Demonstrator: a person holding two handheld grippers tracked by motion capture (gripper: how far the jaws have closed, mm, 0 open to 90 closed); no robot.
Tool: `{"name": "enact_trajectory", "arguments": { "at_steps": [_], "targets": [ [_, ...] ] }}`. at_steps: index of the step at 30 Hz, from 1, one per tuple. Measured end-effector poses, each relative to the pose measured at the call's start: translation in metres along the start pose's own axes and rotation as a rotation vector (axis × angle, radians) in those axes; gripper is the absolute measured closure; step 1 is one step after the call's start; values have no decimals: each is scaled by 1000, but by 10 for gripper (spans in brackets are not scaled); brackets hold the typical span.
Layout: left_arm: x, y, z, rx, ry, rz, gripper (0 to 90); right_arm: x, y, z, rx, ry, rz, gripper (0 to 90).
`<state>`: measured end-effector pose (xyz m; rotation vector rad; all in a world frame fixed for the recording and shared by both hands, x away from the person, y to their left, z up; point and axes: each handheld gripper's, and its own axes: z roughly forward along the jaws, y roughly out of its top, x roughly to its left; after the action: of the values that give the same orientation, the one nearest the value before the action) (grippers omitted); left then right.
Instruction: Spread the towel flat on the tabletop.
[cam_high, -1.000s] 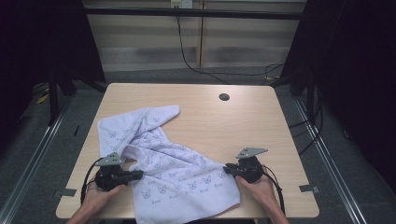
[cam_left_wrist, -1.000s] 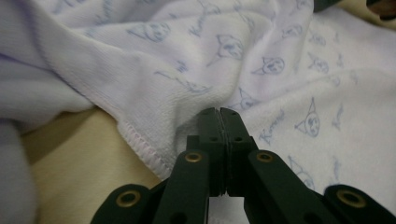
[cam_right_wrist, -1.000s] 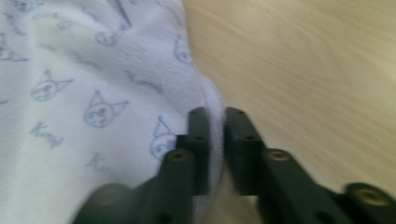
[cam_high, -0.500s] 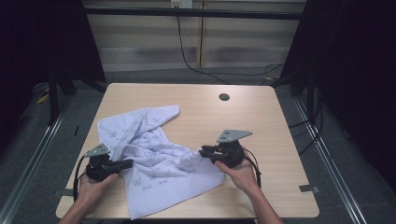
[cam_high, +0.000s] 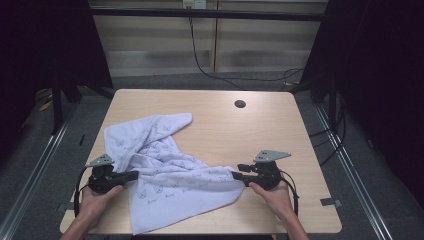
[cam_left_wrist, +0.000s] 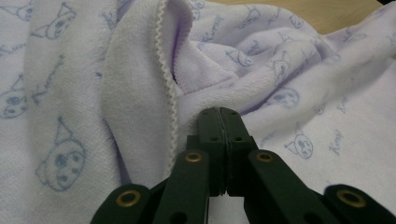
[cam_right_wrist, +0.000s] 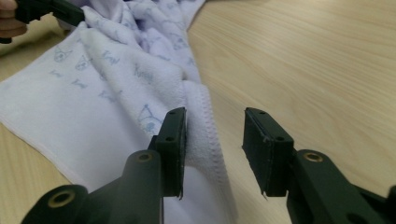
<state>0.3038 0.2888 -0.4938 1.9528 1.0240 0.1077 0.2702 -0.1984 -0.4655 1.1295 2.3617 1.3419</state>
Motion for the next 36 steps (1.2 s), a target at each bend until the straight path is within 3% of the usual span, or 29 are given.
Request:
{"name": "enact_trajectory", "arguments": {
  "at_steps": [4,6,8,9,10,12,13,14,17,18,19,20,22,25,26,28,31,32,33,36],
  "targets": [
    [-3,0,1,-6,-22,18,890,-7,-4,3,5,-2,17,539],
    [-3,0,2,-5,-24,16,889,-12,-3,14,14,30,30,551],
    [-3,0,-1,-24,-52,14,889,-11,-3,20,31,58,27,746],
    [-3,0,-1,-24,-52,14,890,-11,-3,20,31,58,27,746],
    [-5,1,-5,-36,-66,16,890,-6,-1,13,-1,48,18,834],
    [-14,1,-16,-83,-99,22,890,-1,2,-1,-22,32,2,840],
    [-14,1,-16,-83,-99,22,890,1,3,-11,-37,23,-3,841],
    [-24,0,-25,-105,-129,41,890,4,3,-23,-47,20,-7,841],
    [-42,-3,-37,-133,-194,59,890,14,1,-56,-83,6,-14,840],
    [-42,-3,-37,-133,-194,59,890,19,-1,-66,-86,-2,-21,839],
    [-49,-4,-40,-135,-209,70,890,19,-1,-66,-86,-2,-21,839],
    [-57,-6,-43,-139,-223,85,890,29,-9,-83,-102,-14,-19,838],
    [-70,-10,-47,-132,-257,109,890,34,-14,-91,-110,-19,-15,837],
    [-84,-19,-50,-109,-299,126,889,61,-41,-116,-118,-38,3,835],
    [-88,-23,-51,-99,-312,127,889,61,-41,-116,-118,-38,3,835],
    [-95,-32,-52,-71,-337,135,886,77,-62,-126,-114,-35,32,817],
    [-96,-37,-53,-58,-338,132,871,83,-69,-127,-98,-33,36,734],
    [-96,-37,-53,-62,-341,134,794,84,-69,-125,-98,-34,25,638],
    [-91,-35,-54,-72,-347,125,771,81,-66,-123,-105,-40,27,606],
    [-86,-29,-52,-77,-331,124,756,71,-59,-116,-114,-32,28,591]
  ]
}}
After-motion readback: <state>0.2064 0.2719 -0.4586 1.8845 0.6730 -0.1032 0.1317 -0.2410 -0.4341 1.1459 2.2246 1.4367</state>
